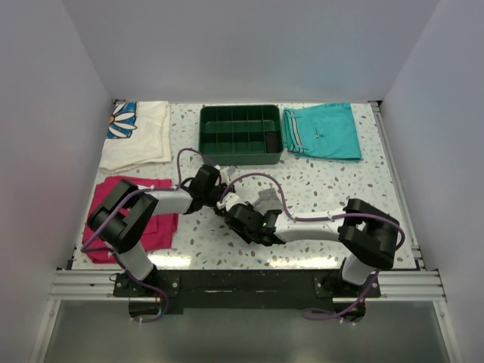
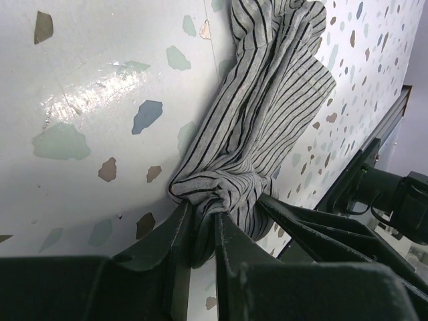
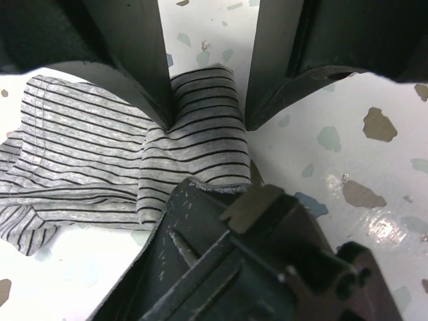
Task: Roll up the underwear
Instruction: Roll the underwear to the center of the board.
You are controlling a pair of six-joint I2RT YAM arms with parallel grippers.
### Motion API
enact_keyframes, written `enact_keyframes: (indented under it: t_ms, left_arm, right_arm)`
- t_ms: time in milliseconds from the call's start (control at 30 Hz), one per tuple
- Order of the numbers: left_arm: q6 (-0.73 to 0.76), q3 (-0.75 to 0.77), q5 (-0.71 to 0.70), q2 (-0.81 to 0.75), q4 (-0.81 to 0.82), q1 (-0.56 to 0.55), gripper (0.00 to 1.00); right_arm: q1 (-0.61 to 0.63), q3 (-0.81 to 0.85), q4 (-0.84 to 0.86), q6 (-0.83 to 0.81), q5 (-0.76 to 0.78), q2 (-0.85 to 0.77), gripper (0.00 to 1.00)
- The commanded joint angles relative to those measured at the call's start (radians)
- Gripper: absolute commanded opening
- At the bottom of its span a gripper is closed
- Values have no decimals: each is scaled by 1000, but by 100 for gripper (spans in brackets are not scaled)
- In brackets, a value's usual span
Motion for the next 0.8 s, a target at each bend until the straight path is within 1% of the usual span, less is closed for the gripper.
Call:
enact_keyframes:
  t_ms: [0,33,67,100,167,233,300,333,367,400,467,500,567,600,633,767]
  left_arm:
    - [51,20,-37,28,-86,0,2]
    - [51,25,-37,28,-87,0,2]
    - [53,27,-37,27,-90,0,2]
    - [56,34,-39,28,-99,0,2]
    - [64,42,-46,28,-116,1,3]
    - [68,57,-59,28,-126,3,4]
    - [76,74,-74,25,-134,6,6]
    - [76,79,-76,21,-167,12,8]
    - [76,82,-77,18,-174,15,10]
    - [76,91,-79,18,-177,18,17]
    - [79,99,-80,7,-186,30,23]
    - [81,105,-83,2,-188,35,29]
    - [81,109,-92,-16,-200,49,36]
    - [84,116,-99,-22,-205,56,43]
    - [87,116,-100,-31,-209,70,45]
    - [88,111,-114,-62,-225,115,48]
  right_arm:
    - [13,-45,-25,105,-7,54,47]
    - [19,-48,-31,118,-6,60,42]
    - [21,-53,-34,127,-4,63,40]
    - [28,-59,-31,141,-6,63,35]
    - [31,-83,-15,161,-11,59,32]
    - [31,-108,-5,172,-17,50,31]
    - [31,-128,3,184,-18,42,26]
    - [31,-134,8,187,-23,39,25]
    - [31,-140,12,187,-27,36,25]
    - [31,-145,21,187,-38,34,25]
    - [33,-148,26,184,-46,31,25]
    - [31,-149,32,184,-53,33,25]
    - [31,-157,43,179,-61,21,25]
    - [31,-164,50,178,-72,16,25]
    - [31,-168,55,176,-70,7,25]
    - [31,-181,67,170,-90,-24,25]
